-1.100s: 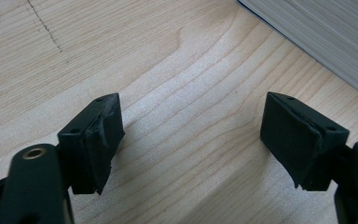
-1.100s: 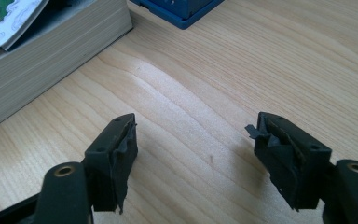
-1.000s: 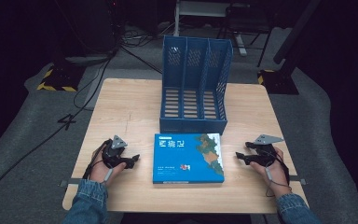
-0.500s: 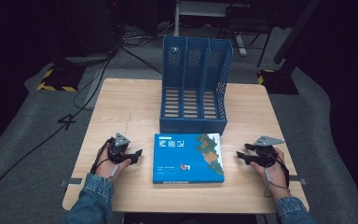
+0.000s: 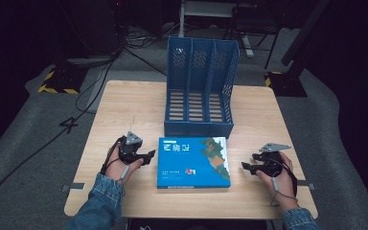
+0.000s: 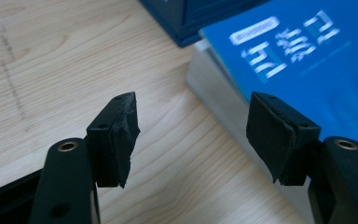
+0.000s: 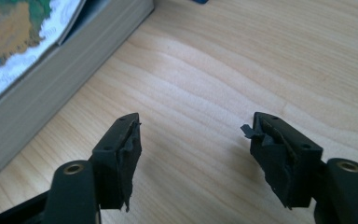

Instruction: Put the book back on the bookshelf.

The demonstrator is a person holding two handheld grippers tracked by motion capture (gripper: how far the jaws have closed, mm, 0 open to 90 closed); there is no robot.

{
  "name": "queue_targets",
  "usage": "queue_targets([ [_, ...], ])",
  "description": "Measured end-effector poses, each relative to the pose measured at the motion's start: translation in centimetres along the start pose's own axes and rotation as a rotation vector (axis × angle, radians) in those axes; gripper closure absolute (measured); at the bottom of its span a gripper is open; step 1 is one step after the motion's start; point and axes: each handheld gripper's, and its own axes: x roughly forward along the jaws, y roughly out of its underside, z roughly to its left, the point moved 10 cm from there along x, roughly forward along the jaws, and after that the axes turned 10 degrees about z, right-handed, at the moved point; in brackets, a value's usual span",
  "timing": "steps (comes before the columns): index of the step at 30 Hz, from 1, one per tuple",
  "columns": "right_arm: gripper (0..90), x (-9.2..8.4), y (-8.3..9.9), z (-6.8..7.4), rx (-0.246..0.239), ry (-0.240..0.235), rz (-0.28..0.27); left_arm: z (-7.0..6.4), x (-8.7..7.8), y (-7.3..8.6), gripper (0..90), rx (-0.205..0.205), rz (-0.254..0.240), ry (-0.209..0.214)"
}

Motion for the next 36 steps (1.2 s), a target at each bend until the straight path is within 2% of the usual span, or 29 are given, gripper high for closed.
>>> queue_targets([
  [3, 32.5, -0.1, 0.1, 0.5, -0.002, 0.003, -0.001, -0.9, 0.1, -0.6, 34.3, 0.021, 0.0, 0.009],
  [10, 29.7, -1.2, 0.4, 2.2, 0.012, 0.001, -0.015, -2.7, 0.6, -1.4, 34.1, 0.029, 0.001, 0.044],
  [14, 29.2, -1.9, 0.3, 3.6, 0.003, -0.031, -0.029, -4.0, 1.1, -1.6, 34.3, 0.046, -0.015, 0.102],
  [16, 29.2, -2.1, 0.2, 4.5, -0.014, -0.043, -0.032, -4.3, 1.4, -1.6, 34.3, 0.047, -0.014, 0.113],
  [19, 29.2, -2.3, -0.1, 5.8, -0.039, -0.05, -0.038, -4.2, 1.9, -1.3, 34.3, 0.06, 0.007, 0.092],
  [22, 28.8, -2.3, -0.4, 7.5, -0.064, -0.085, -0.036, -4.1, 2.2, -1.0, 34.3, 0.061, 0.024, 0.083],
  [24, 27.7, -2.2, -0.4, 8.3, -0.096, -0.099, -0.025, -3.9, 2.5, -0.6, 34.3, 0.078, 0.048, 0.068],
  [26, 27.7, -2.0, -0.5, 9.6, -0.15, -0.122, -0.021, -4.0, 2.7, -0.4, 33.3, 0.065, 0.041, 0.087],
  [27, 27.7, -2.0, -0.5, 9.6, -0.15, -0.122, -0.021, -4.0, 2.7, -0.3, 33.3, 0.057, 0.046, 0.095],
  [29, 25.4, -1.7, -0.7, 10.7, -0.177, -0.143, -0.017, -3.9, 2.8, -0.2, 33.2, 0.02, 0.045, 0.128],
  [33, 24.5, -1.3, -0.7, 11.2, -0.187, -0.156, 0.0, -3.9, 2.9, -0.2, 32.6, 0.015, 0.038, 0.151],
  [36, 21.9, -0.5, -0.3, 11.8, -0.197, -0.173, 0.037, -3.9, 3.0, -0.1, 32.4, 0.02, 0.036, 0.158],
])
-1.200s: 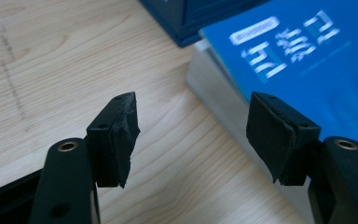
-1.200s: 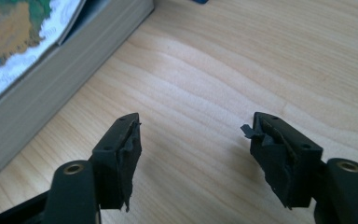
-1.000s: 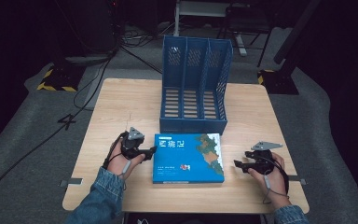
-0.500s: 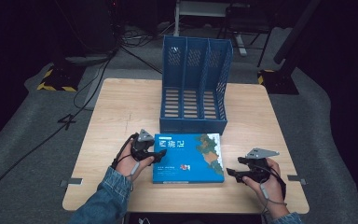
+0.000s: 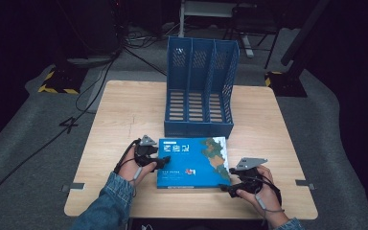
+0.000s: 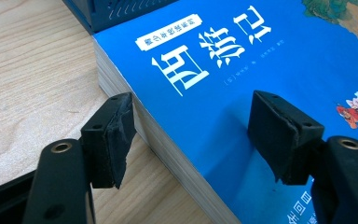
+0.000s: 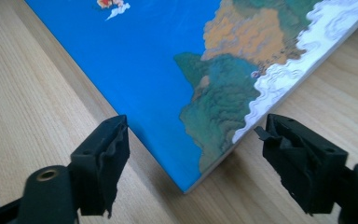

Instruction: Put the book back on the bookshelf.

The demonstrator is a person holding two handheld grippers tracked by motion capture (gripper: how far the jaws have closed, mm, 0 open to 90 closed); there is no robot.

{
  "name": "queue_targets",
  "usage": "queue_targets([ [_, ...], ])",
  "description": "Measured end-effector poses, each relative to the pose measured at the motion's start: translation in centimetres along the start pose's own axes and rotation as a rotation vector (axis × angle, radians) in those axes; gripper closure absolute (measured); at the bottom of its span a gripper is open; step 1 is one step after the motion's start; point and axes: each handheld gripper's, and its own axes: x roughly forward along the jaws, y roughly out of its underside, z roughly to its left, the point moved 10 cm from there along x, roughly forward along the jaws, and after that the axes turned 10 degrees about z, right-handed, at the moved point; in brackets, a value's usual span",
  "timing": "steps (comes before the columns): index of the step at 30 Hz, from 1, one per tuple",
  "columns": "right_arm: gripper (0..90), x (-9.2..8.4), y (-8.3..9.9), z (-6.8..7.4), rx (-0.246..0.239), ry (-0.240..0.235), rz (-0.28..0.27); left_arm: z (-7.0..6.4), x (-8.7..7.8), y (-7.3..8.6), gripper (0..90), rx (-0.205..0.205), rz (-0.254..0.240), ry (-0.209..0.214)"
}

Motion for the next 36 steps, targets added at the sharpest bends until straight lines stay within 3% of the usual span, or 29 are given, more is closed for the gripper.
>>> queue_targets([
  [6, 16.7, 0.9, 0.2, 0.2, -0.031, 0.044, 0.04, 0.0, 0.0, 0.0, 32.4, -0.016, 0.001, 0.009],
  [13, 16.1, 1.7, 0.6, 0.1, -0.036, 0.053, 0.063, 0.3, 0.2, 0.3, 31.9, -0.051, 0.002, 0.076],
  [19, 15.8, 1.8, 0.6, 0.1, -0.036, 0.06, 0.066, 0.2, 0.2, 0.3, 32.4, -0.07, 0.008, 0.072],
  [21, 15.2, 1.8, 0.6, 0.1, -0.038, 0.065, 0.068, 0.1, 0.1, 0.3, 32.7, -0.054, 0.011, 0.047],
  [28, 14.6, 2.0, 0.5, 0.1, -0.044, 0.088, 0.074, 0.1, -0.1, 0.1, 35.7, -0.049, 0.001, 0.042],
  [31, 14.4, 2.0, 0.6, 0.1, -0.045, 0.09, 0.078, 0.1, -0.8, -0.2, 47.2, -0.015, -0.025, 0.026],
  [36, 14.5, 2.0, 0.6, 0.1, -0.05, 0.093, 0.082, -0.5, -1.6, -0.6, 54.0, 0.017, -0.067, 0.045],
])
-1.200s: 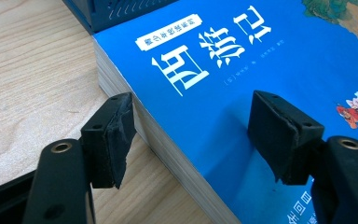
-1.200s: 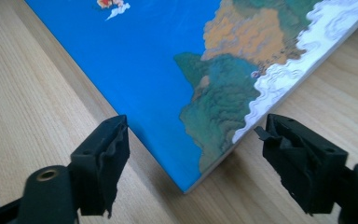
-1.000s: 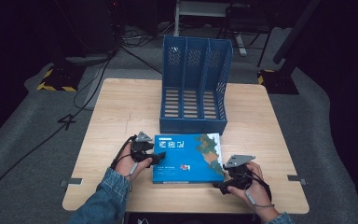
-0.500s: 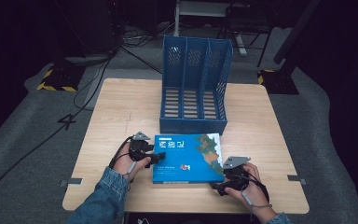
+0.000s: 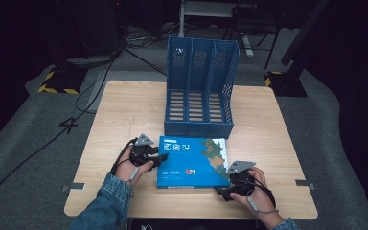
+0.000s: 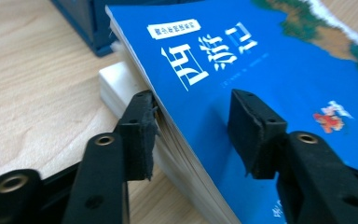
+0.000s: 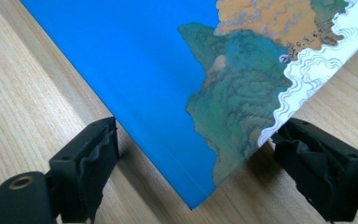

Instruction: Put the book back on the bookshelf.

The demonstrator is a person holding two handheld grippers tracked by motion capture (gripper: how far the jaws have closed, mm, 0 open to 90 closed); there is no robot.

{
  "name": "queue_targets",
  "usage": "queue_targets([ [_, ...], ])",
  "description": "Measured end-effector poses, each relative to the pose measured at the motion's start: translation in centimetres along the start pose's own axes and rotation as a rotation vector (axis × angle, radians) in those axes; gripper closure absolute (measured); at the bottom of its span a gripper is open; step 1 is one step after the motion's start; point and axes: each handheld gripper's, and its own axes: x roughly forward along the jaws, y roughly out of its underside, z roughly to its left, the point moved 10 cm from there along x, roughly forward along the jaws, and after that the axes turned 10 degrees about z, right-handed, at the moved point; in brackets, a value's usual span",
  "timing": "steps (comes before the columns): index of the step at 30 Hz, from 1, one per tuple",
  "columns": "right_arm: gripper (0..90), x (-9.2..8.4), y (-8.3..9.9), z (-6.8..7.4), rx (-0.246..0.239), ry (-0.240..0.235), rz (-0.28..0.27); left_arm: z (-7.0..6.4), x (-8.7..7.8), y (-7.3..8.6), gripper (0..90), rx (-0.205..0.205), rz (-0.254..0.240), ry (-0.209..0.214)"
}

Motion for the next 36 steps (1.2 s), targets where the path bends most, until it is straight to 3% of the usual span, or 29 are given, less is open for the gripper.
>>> queue_targets([
  [3, 14.5, 0.0, 0.0, 0.0, 0.0, -0.003, 0.0, -0.9, -0.3, 0.0, 56.8, -0.009, -0.003, 0.072],
  [7, 14.5, 0.0, 0.0, 0.0, -0.007, 0.0, 0.004, -1.3, -0.1, 0.9, 59.1, 0.008, 0.067, 0.056],
  [11, 14.7, 0.0, 0.0, -0.1, -0.011, -0.004, 0.005, -1.6, -0.1, 1.5, 61.2, -0.019, 0.106, 0.073],
  [12, 14.6, 0.0, 0.0, -0.1, -0.013, -0.005, 0.006, -1.7, -0.2, 1.7, 64.5, -0.033, 0.114, 0.081],
  [14, 14.6, 0.0, 0.0, -0.1, -0.015, -0.004, 0.006, -2.0, -0.3, 2.2, 66.7, -0.102, 0.15, 0.143],
  [16, 14.7, 0.0, 0.0, -0.1, -0.018, -0.007, 0.003, -2.3, -0.3, 2.6, 68.1, -0.133, 0.156, 0.174],
  [22, 15.3, 0.0, 0.0, -0.2, -0.025, -0.011, 0.0, -2.5, -0.2, 2.8, 67.4, -0.106, 0.149, 0.157],
  [29, 16.7, -0.1, 0.1, -0.2, -0.032, -0.002, -0.003, -2.7, -0.1, 2.8, 62.1, -0.019, 0.149, 0.12],
  [33, 16.7, -0.3, 0.0, -0.2, -0.035, 0.001, -0.013, -2.8, 0.0, 2.8, 60.2, -0.027, 0.145, 0.13],
  [36, 16.5, -0.7, -0.1, -0.3, -0.047, 0.007, -0.025, -2.9, 0.0, 2.7, 57.1, -0.006, 0.134, 0.129],
])
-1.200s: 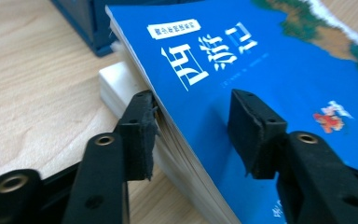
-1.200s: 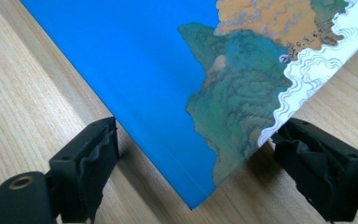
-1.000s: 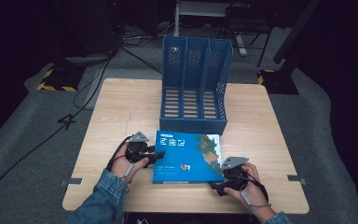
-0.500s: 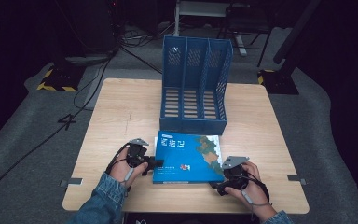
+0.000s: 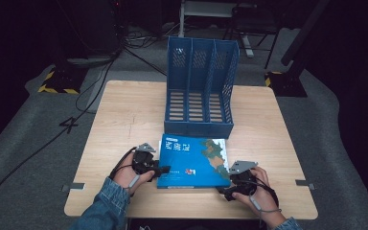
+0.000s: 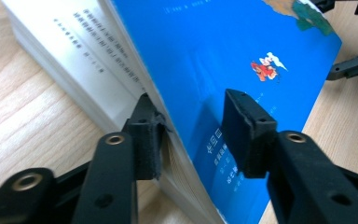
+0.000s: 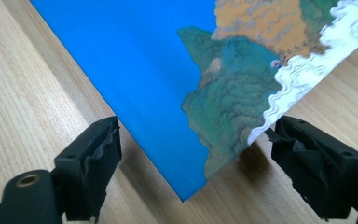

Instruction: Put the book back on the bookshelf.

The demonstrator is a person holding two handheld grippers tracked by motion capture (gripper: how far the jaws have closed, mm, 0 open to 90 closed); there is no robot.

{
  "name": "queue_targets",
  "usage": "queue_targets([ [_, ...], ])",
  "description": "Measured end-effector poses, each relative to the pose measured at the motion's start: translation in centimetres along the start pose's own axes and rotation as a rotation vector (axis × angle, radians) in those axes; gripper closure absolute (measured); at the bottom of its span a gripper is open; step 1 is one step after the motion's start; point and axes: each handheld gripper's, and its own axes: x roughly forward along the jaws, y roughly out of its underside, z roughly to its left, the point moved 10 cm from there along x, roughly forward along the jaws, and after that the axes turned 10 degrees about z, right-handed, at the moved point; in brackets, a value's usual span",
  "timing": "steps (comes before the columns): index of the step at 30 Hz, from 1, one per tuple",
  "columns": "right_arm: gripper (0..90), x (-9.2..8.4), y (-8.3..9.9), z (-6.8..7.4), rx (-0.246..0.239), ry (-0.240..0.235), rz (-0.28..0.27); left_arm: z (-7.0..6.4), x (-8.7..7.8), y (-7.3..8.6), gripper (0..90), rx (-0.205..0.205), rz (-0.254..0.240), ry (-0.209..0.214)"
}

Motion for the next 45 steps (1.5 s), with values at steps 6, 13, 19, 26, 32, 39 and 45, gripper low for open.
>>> queue_targets([
  [6, 17.3, -1.9, -0.5, -0.6, -0.036, 0.058, -0.034, 0.0, -0.4, -0.4, 77.0, -0.05, -0.043, 0.061],
  [13, 16.6, -3.3, -1.2, -0.9, -0.023, 0.081, -0.082, -0.6, -1.0, -0.9, 83.1, -0.063, -0.03, 0.064],
  [19, 16.7, -4.0, -2.2, 0.0, -0.036, 0.067, -0.117, -1.4, -1.7, -2.1, 83.5, -0.037, -0.048, 0.06],
  [26, 18.8, -3.6, -3.9, 1.2, -0.078, 0.035, -0.149, -2.6, -1.9, -3.6, 83.5, -0.061, -0.033, 0.102],
  [32, 18.1, -3.7, -5.5, 2.0, -0.107, 0.022, -0.181, -3.1, -1.9, -4.8, 83.5, -0.073, -0.009, 0.098],
  [39, 17.9, -3.8, -7.7, 2.7, -0.096, 0.003, -0.229, -3.6, -2.3, -6.8, 83.5, -0.098, 0.015, 0.081],
  [45, 18.8, -3.3, -9.2, 4.2, -0.112, -0.018, -0.233, -4.4, -2.1, -8.1, 83.5, -0.069, 0.021, 0.057],
])
